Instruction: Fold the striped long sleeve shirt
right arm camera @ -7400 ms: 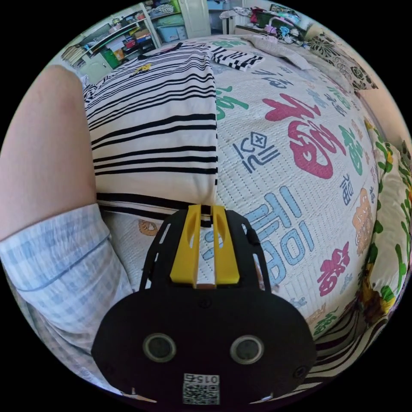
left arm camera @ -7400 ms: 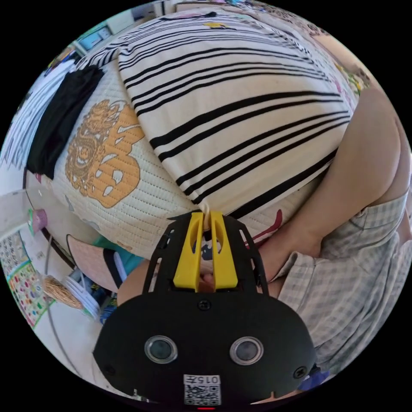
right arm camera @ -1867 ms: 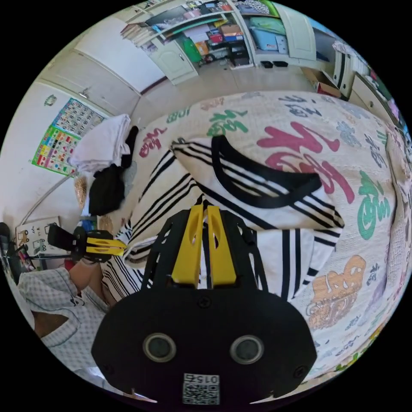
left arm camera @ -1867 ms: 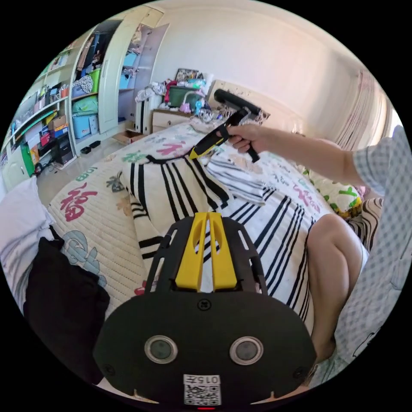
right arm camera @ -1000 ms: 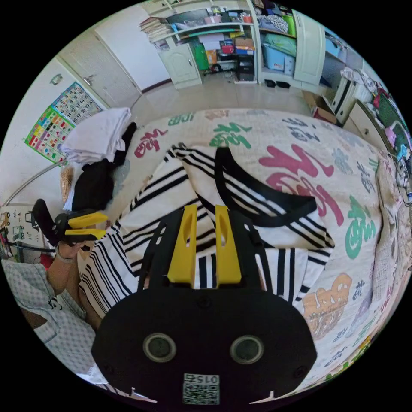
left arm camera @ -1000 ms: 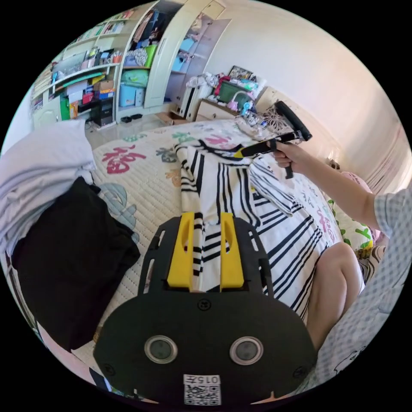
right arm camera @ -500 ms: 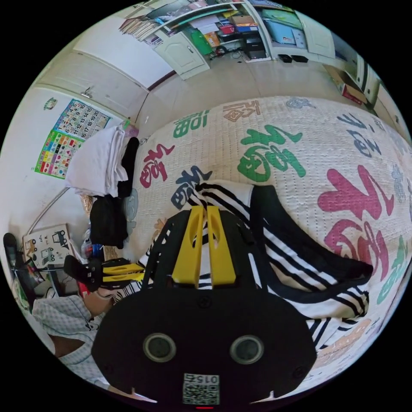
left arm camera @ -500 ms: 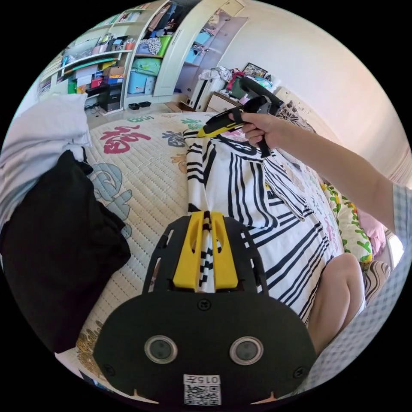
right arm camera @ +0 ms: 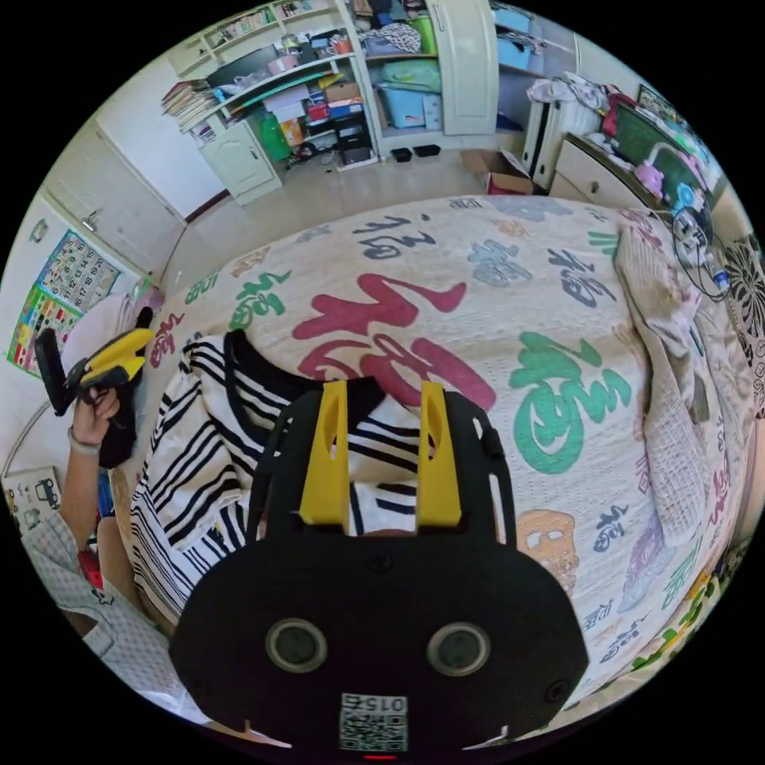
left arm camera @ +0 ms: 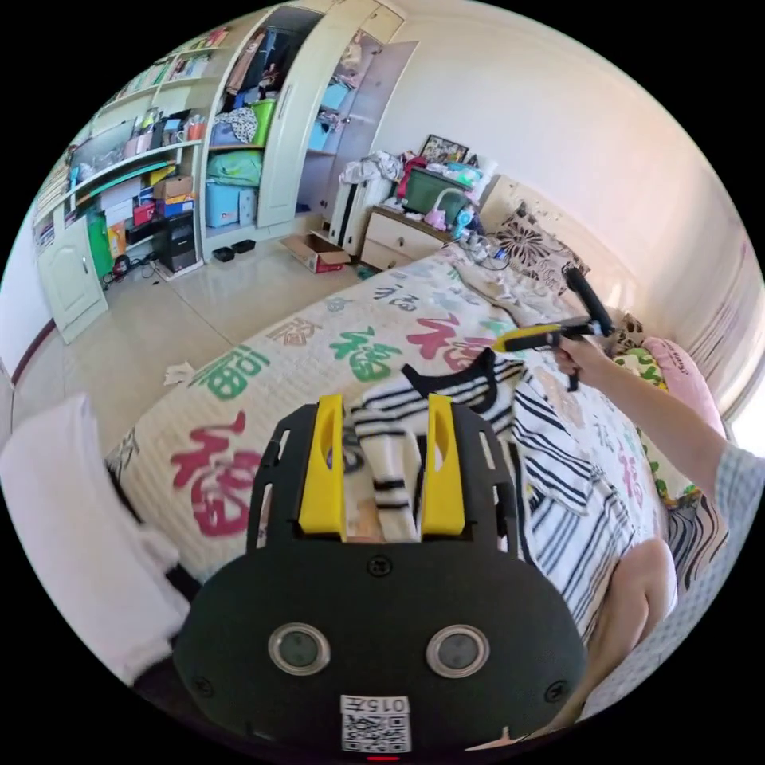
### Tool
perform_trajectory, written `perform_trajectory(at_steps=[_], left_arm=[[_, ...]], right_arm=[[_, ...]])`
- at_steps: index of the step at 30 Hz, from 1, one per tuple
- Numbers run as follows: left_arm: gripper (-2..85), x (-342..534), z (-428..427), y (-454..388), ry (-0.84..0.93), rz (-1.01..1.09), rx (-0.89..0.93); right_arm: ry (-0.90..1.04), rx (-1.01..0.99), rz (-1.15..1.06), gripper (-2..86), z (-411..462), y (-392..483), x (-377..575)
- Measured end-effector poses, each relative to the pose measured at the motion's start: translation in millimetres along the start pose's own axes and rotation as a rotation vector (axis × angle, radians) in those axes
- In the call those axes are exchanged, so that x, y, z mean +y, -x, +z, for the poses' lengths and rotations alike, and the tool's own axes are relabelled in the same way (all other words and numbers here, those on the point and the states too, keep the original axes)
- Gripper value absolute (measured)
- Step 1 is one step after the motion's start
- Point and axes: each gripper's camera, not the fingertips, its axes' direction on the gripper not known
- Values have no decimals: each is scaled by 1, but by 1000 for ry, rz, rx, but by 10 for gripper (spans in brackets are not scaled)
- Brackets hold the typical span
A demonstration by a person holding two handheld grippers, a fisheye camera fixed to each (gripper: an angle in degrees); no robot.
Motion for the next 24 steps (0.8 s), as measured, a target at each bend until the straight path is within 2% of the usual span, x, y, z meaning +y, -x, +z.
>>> perform_trajectory(at_steps=[2,4,5,7,11,15,19,24], left_arm=[[137,-24,39,5,136,-14,8],[115,-32,81,8,341,-45,8],[106,-31,82,6,339,-33,-17],[17,-28,72,-5,327,-4,1],[4,-11,22,-28,202,54,37],[1,46,-67,-70,35,149,117],[2,124,-125,-121,30,245,107],[2,213,-149,-176,83,314,80]], right_arm=[[80,-26,16,131,13,-12,9],[84,-4,-13,80,19,-13,24],[101,19,-17,60,19,-13,27],[137,3,-43,12,15,-9,39],[44,-20,-105,0,-27,3,77],[-28,-105,-172,-4,-88,21,159],[-46,-121,-177,-4,-120,43,263],[-2,-133,-135,-4,-113,62,362]])
